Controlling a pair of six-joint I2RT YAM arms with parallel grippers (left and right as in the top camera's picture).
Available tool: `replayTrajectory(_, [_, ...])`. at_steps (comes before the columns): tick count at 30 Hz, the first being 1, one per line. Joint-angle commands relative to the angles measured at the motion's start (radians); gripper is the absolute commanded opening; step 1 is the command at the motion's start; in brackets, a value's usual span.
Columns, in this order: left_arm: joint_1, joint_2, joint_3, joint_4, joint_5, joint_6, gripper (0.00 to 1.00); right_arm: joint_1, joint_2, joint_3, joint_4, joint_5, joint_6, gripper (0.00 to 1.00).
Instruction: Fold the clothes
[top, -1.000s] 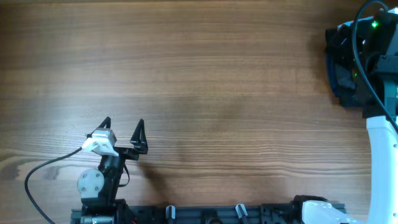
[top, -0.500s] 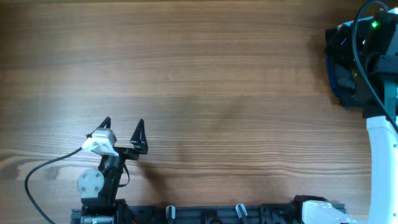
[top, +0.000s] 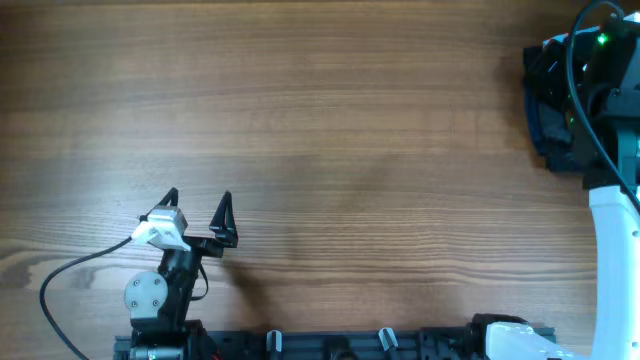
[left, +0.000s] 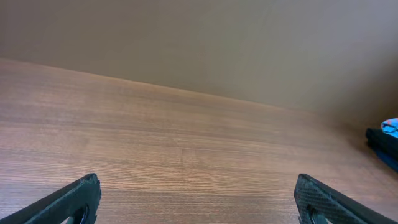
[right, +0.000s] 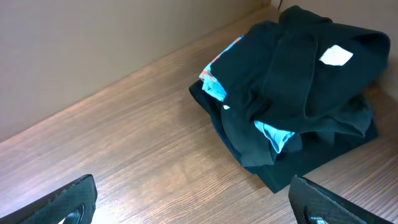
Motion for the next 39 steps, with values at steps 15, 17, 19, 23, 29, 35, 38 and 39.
replayTrajectory(15, [-0.005, -0.008, -0.003, -0.007, -0.016, 0.002, 1.0, 0.045, 0.099, 0.005, 0.0, 0.027, 0.011, 1.0])
replayTrajectory(17, [-0.005, -0.008, -0.003, -0.007, -0.016, 0.002, 1.0, 0.085, 0.084, 0.005, 0.0, 0.027, 0.011, 1.0])
replayTrajectory(19, [-0.005, -0.008, -0.003, -0.007, -0.017, 0.002, 1.0, 0.116, 0.065, 0.005, 0.0, 0.027, 0.011, 1.0])
replayTrajectory(23, [-0.005, -0.008, -0.003, -0.007, -0.016, 0.002, 1.0, 0.164, 0.0, 0.005, 0.0, 0.024, 0.011, 1.0])
replayTrajectory(29, [-0.005, -0.008, -0.003, -0.007, -0.016, 0.002, 1.0, 0.165, -0.151, 0.005, 0.0, 0.017, 0.012, 1.0])
replayTrajectory(35, [-0.005, -0.008, -0.003, -0.007, -0.017, 0.002, 1.0, 0.165, -0.331, -0.041, 0.0, 0.017, 0.012, 1.0])
replayTrajectory(38, [-0.005, -0.008, -0.003, -0.007, -0.017, 0.002, 1.0, 0.165, -0.46, -0.15, -0.001, 0.017, 0.011, 1.0])
replayTrajectory(39, [-0.005, -0.008, -0.003, -0.007, -0.017, 0.002, 1.0, 0.165, -0.496, -0.186, -0.001, 0.017, 0.011, 1.0])
